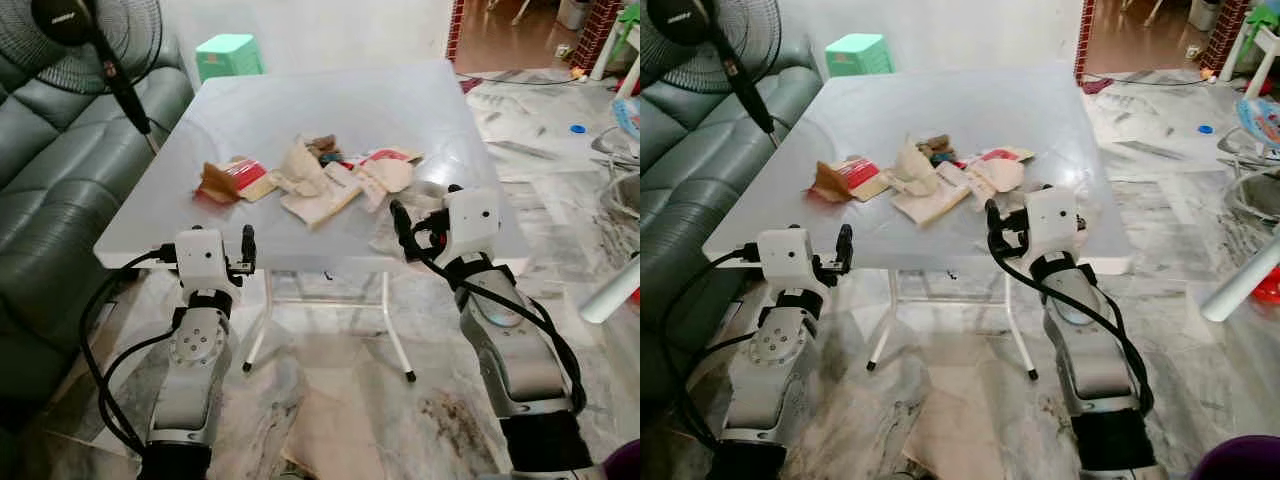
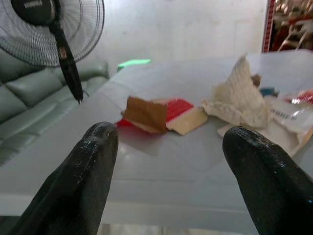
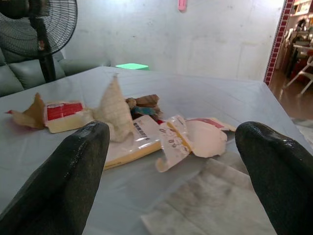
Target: Picking trash to rubbish bin
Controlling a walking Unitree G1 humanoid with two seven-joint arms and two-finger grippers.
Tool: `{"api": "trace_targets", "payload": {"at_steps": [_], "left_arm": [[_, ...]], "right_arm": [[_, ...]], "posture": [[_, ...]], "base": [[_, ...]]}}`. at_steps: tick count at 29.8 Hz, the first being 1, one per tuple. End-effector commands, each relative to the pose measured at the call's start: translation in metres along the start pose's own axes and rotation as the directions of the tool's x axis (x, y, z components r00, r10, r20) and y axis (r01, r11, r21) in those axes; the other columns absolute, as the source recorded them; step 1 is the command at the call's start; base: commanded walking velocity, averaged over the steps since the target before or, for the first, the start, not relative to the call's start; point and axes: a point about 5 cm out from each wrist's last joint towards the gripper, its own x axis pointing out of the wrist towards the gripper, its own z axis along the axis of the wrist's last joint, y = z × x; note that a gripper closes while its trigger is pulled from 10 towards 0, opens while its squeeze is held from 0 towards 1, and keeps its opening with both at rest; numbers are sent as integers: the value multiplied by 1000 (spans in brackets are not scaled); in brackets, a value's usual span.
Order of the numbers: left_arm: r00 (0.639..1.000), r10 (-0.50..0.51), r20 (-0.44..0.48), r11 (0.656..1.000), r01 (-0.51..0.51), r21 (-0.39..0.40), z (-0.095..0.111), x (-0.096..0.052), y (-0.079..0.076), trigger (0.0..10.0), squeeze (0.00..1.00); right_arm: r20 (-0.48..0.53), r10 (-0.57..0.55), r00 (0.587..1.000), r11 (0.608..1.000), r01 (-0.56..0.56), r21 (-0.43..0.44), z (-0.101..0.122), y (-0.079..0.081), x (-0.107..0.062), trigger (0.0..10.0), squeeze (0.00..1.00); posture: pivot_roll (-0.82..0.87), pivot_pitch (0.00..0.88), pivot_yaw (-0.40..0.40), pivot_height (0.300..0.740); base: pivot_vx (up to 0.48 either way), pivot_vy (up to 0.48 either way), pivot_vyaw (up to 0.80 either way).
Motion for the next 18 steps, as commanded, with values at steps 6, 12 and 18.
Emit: {"api": "trace_targets", "payload": {"at_steps": [6,12,18], "left_arm": [[1000,3,0,1000,-3,6,1,-1,-2,10000,0],[1000,-3,25,1000,3,10,6,0,-4,10000,0],[999,20,28,1000,-19,-22,10,3,-3,10000,0]], "right_arm": [[4,-14,1000,1000,14,-5,0,-3,-1,10000,1000],[8,-15,1000,1000,15,-6,0,-3,-1,10000,1000],[12,-11,1000,1000,11,-9,1,-3,0,10000,1000]], "posture": [[-35,37,81,740],[-35,37,81,740],[-36,42,81,740]], "base": [[0,480,0],[0,160,0],[0,0,0]]}}
